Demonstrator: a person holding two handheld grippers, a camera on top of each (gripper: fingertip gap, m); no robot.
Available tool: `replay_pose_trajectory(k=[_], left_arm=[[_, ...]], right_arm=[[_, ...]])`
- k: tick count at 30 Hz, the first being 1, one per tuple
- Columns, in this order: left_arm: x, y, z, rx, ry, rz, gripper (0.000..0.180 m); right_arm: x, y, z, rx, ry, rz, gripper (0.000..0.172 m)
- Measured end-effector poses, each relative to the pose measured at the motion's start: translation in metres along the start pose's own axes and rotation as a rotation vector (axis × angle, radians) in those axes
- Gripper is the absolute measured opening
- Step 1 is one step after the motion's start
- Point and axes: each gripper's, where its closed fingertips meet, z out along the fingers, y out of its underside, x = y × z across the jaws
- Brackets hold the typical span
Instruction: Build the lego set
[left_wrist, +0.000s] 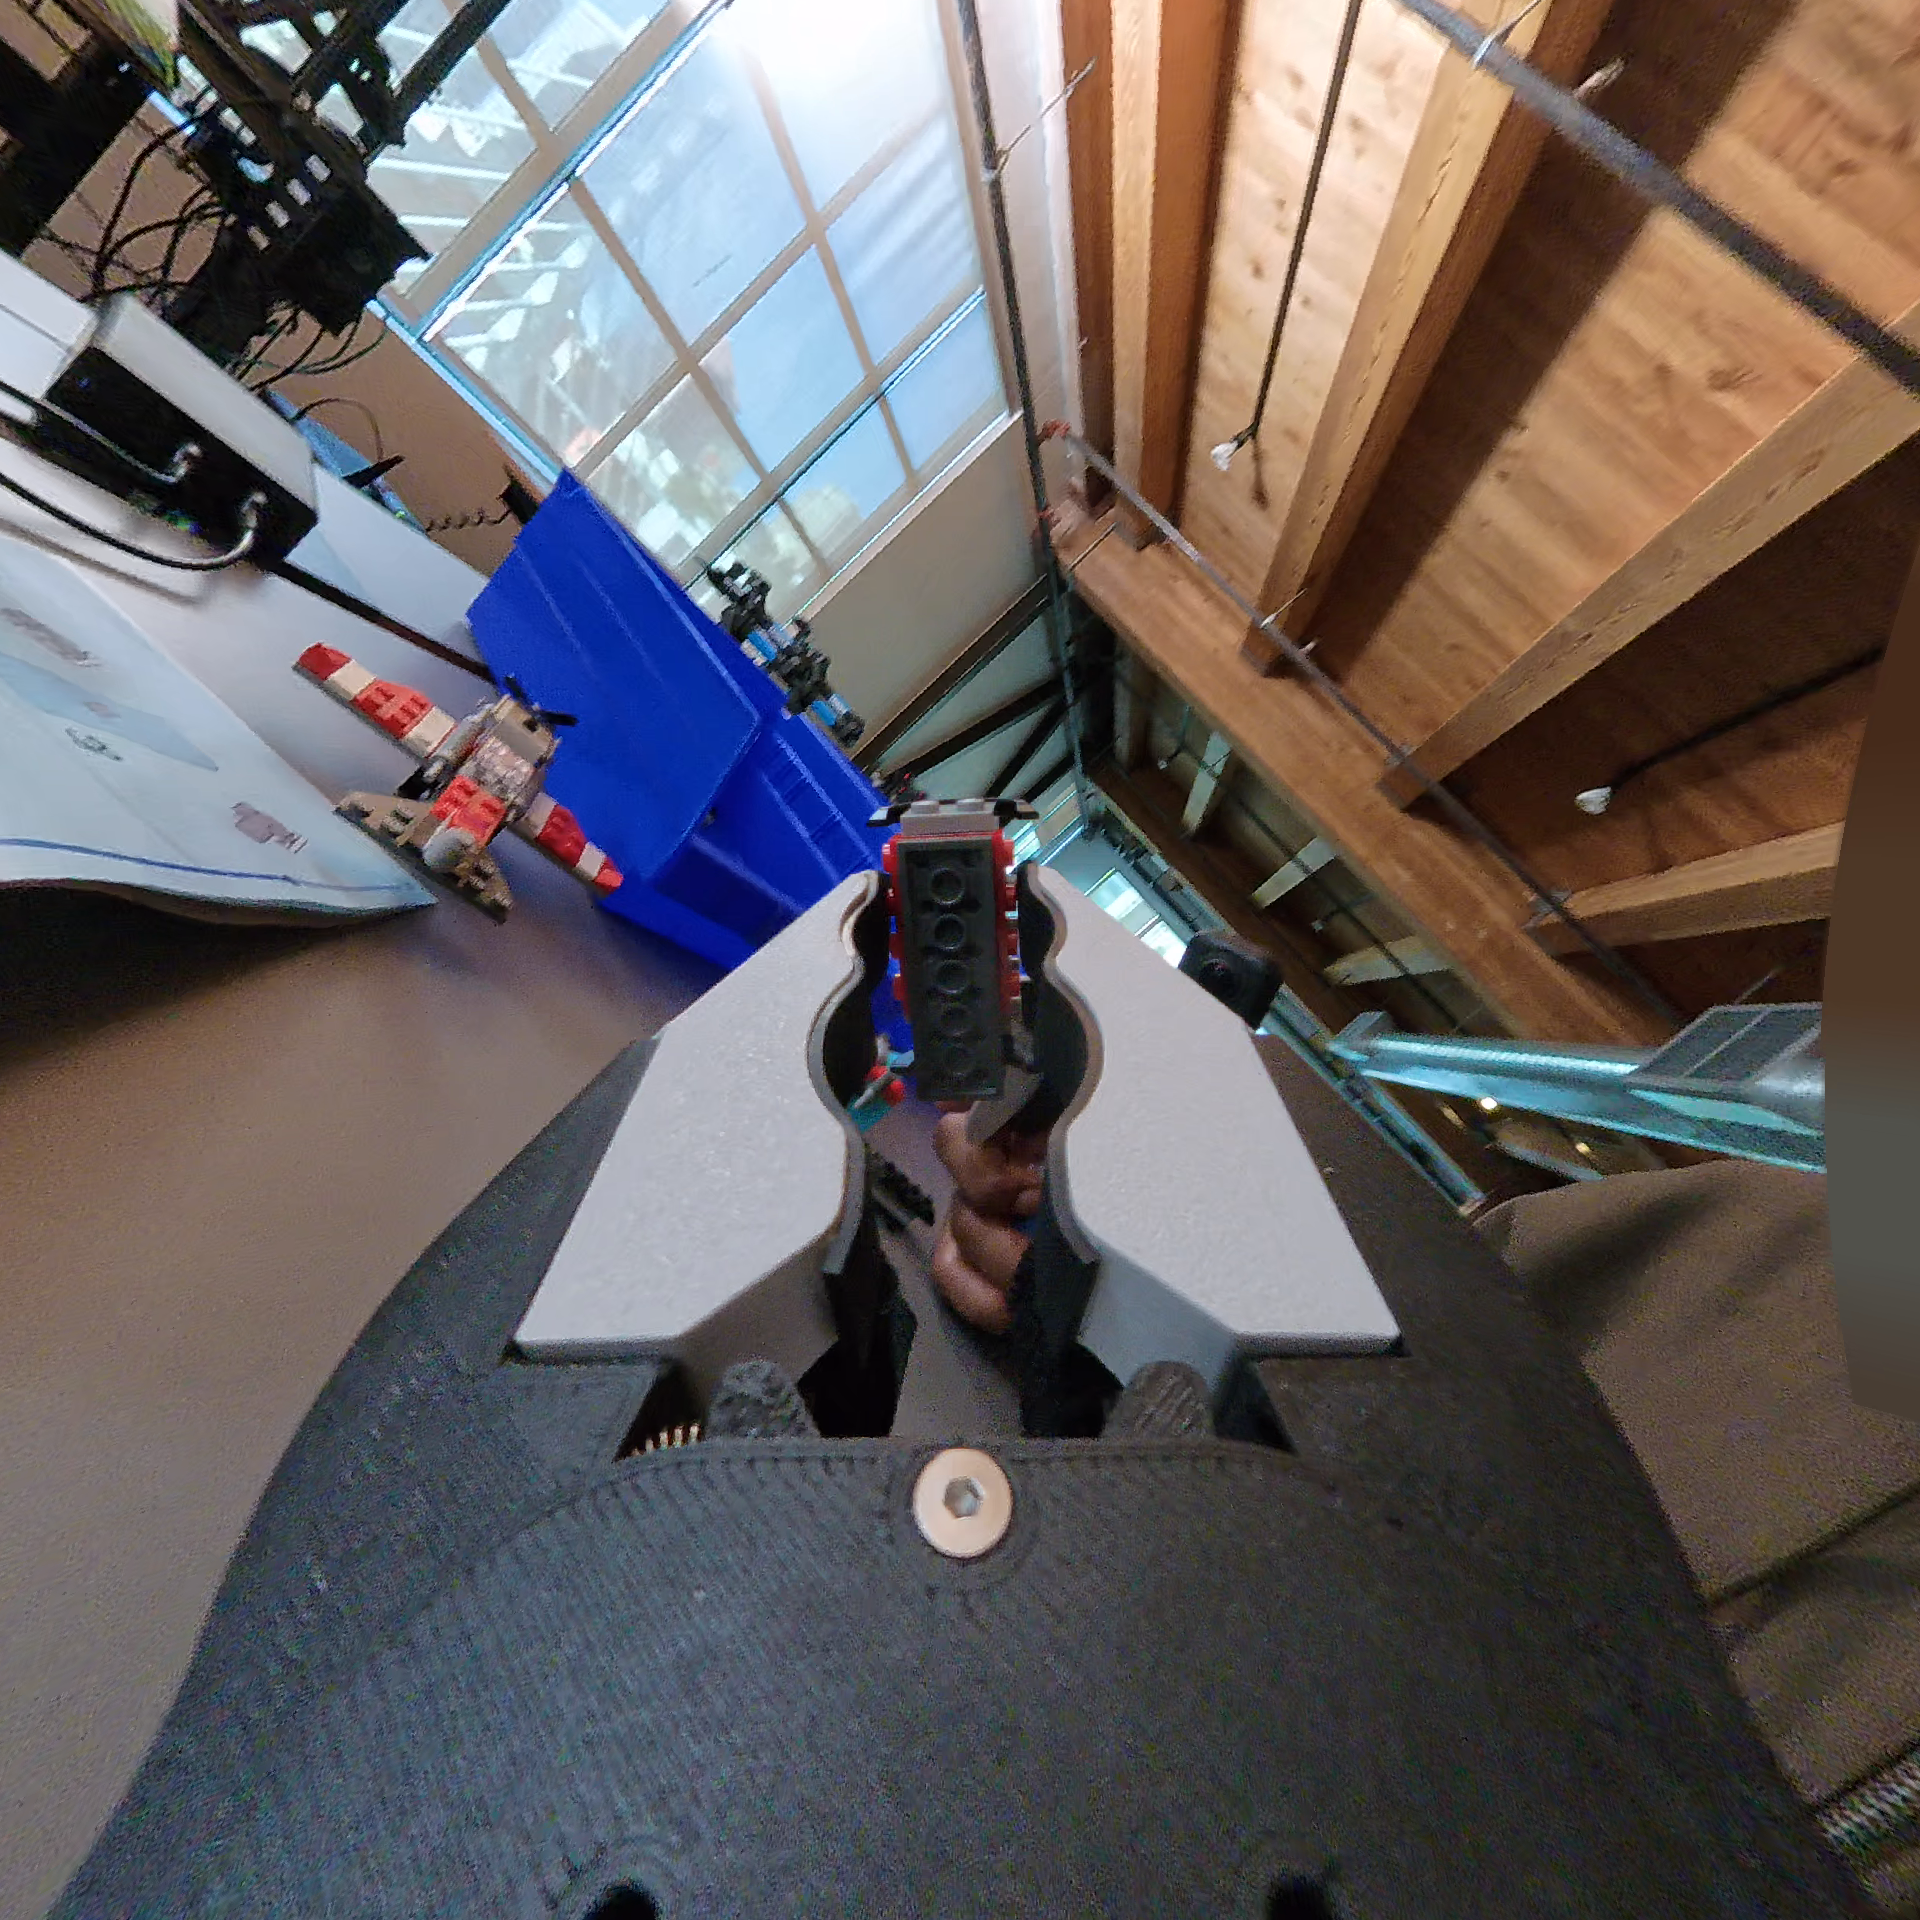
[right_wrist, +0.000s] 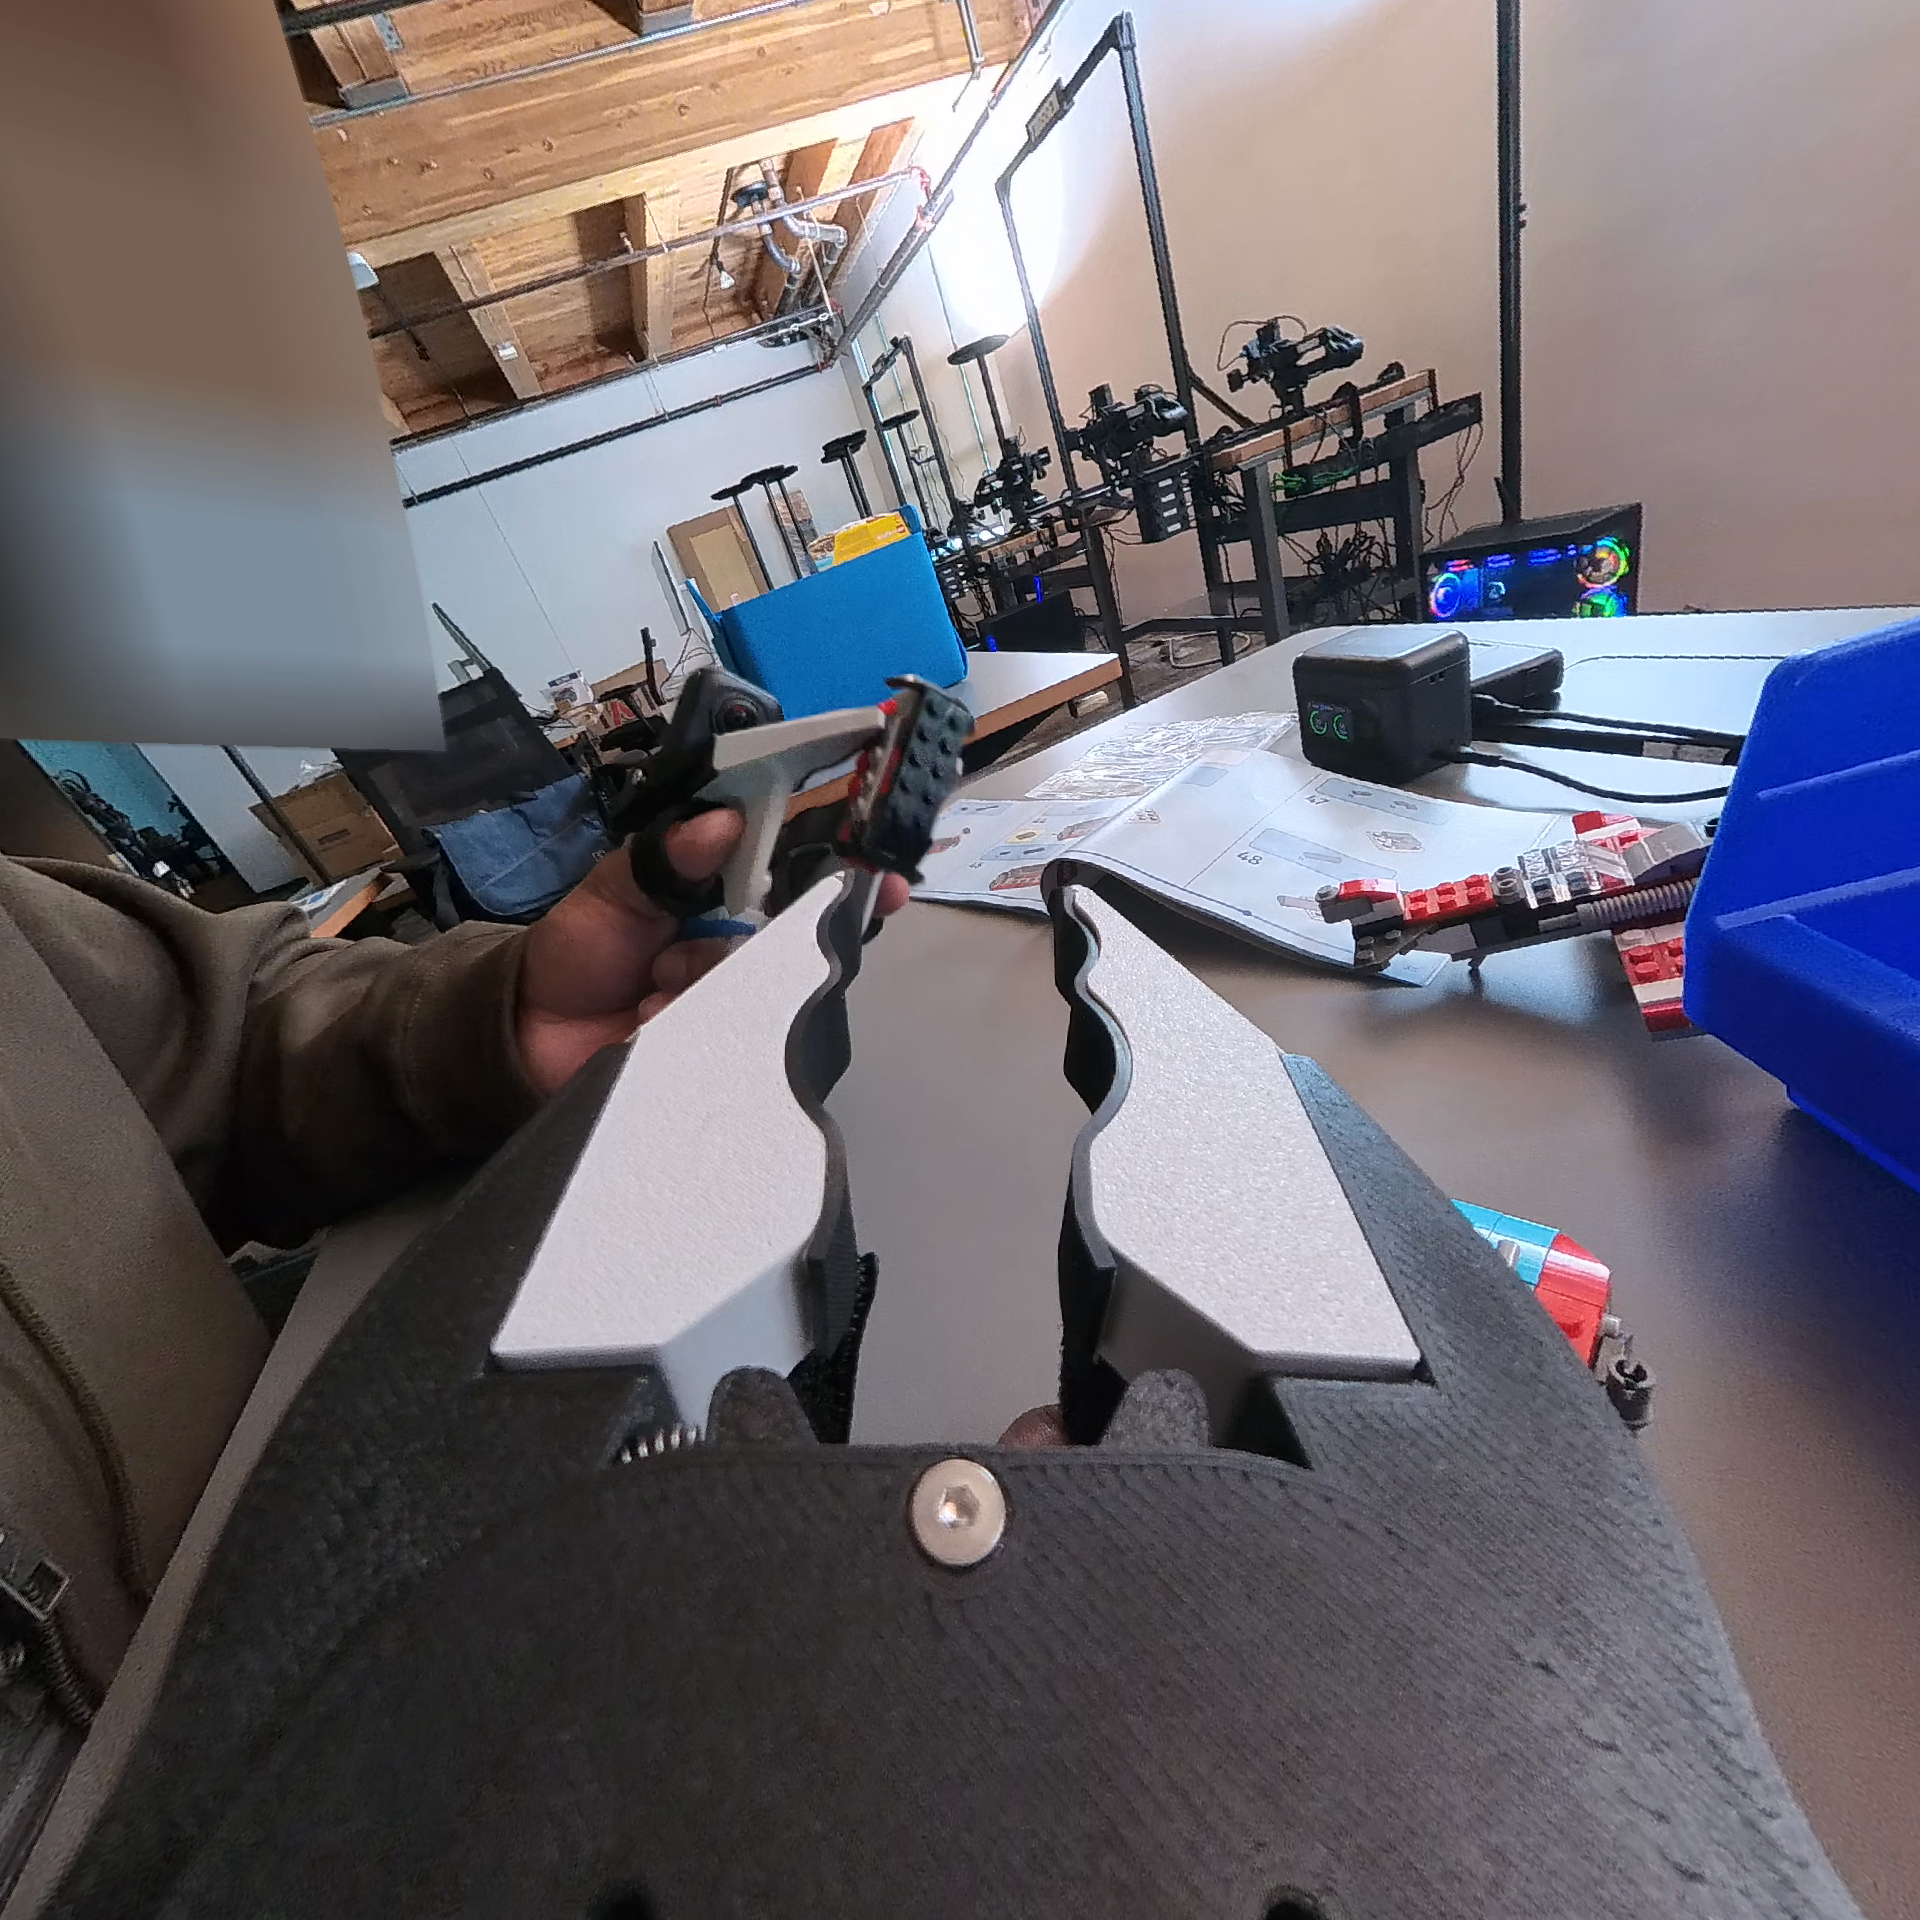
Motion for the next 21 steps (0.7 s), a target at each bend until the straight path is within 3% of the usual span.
replay_pose_trajectory(k=[8,21], left_arm=[[0.009,-0.012,-0.004,0.083,0.092,-0.073,0.024],[0.012,-0.012,-0.004,0.084,0.107,-0.069,0.024]], right_arm=[[0.0,0.0,-0.001,0.002,-0.004,0.004,0.037],[0.0,0.0,-0.001,0.001,-0.006,0.005,0.037]])
